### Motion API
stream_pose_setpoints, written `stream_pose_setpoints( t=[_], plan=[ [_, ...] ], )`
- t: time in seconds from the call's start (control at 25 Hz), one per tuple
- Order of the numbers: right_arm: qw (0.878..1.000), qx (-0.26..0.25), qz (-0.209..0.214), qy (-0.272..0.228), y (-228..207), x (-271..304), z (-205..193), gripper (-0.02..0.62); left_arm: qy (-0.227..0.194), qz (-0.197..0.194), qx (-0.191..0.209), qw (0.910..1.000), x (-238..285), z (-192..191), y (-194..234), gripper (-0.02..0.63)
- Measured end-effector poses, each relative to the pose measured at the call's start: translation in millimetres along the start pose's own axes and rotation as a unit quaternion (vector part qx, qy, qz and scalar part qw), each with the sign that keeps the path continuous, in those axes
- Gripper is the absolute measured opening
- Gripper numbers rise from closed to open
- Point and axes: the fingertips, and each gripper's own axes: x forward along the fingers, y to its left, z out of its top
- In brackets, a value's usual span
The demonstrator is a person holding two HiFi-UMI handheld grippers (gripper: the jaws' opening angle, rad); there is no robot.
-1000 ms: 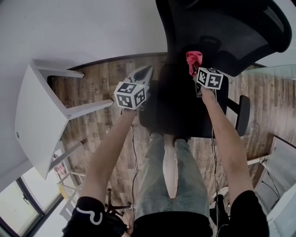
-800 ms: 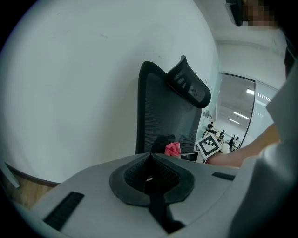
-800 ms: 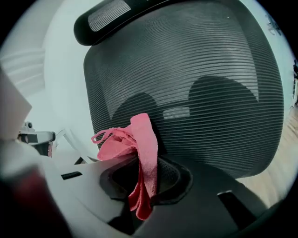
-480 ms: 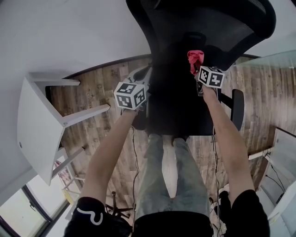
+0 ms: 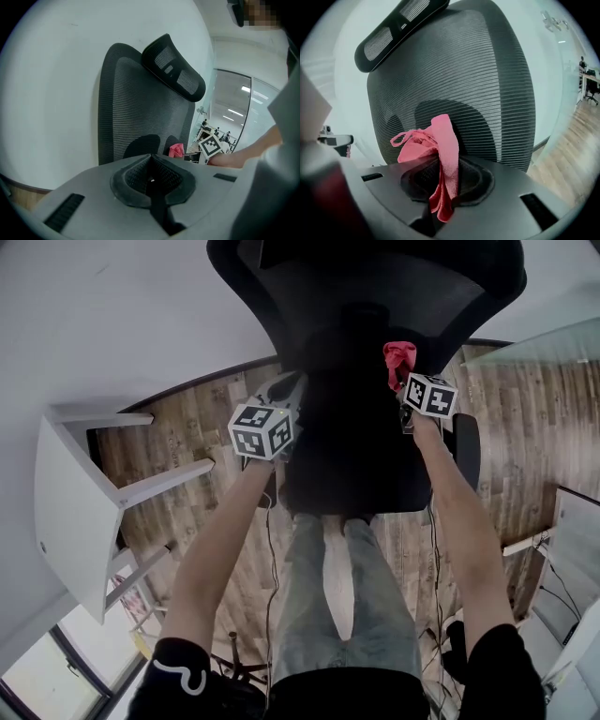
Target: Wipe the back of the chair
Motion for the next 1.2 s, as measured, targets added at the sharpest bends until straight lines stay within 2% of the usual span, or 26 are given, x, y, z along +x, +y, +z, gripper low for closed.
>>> stream_pose_setpoints(
  t=[0.52, 0.88, 1.04, 1.2],
  plan=[
    [1.0, 0.006, -0.027, -0.002, -63.2, -30.9, 8.7, 0.074, 0.007, -0.025, 0.012, 0.9996, 43.8, 7.0, -47.9, 0.023],
    [0.999, 0.031, -0.028, -0.013, -104.4, -51.5, 3.6, 0.074, 0.02, -0.037, 0.023, 0.9989, 63.4, -0.3, -75.0, 0.023],
    [0.998, 0.052, -0.022, -0.024, -115.3, -66.8, 2.3, 0.074, 0.023, -0.042, 0.028, 0.9985, 70.3, -3.0, -87.0, 0.023],
    [0.997, 0.051, 0.024, -0.044, -101.0, -83.4, 7.1, 0.075, 0.021, -0.043, 0.021, 0.9986, 71.5, -5.7, -97.2, 0.023]
  ],
)
